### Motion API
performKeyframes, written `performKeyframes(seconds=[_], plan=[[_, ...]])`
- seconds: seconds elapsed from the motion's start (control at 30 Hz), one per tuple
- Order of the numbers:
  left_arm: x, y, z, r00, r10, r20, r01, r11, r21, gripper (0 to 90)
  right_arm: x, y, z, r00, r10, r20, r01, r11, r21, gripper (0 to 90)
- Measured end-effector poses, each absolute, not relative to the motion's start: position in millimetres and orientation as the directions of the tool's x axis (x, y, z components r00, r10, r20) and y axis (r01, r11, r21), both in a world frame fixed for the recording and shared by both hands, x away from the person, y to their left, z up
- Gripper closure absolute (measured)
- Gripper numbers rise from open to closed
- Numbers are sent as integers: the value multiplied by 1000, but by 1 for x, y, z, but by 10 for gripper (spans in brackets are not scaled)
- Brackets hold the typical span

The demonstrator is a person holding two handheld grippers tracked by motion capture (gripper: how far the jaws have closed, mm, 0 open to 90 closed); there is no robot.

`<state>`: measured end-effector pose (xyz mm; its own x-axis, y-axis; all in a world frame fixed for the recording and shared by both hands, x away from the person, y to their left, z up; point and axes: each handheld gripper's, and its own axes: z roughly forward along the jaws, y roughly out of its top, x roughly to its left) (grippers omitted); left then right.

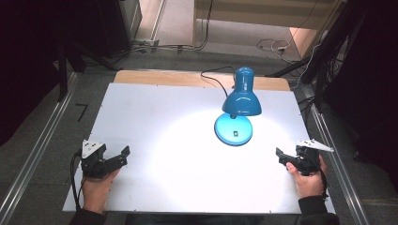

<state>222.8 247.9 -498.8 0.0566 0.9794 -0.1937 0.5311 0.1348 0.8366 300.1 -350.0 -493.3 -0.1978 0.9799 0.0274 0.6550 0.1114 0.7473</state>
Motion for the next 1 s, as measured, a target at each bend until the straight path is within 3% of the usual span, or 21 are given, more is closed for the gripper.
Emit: performKeyframes(seconds=[0.37,1.0], plan=[[224,248,-499,63,977,-205,535,140,833,122,297,-333,-483,-282,957,70,601,120,790,330],[225,248,-500,67,974,-217,544,146,826,122,302,-318,-480,-295,952,77,566,109,817,282]])
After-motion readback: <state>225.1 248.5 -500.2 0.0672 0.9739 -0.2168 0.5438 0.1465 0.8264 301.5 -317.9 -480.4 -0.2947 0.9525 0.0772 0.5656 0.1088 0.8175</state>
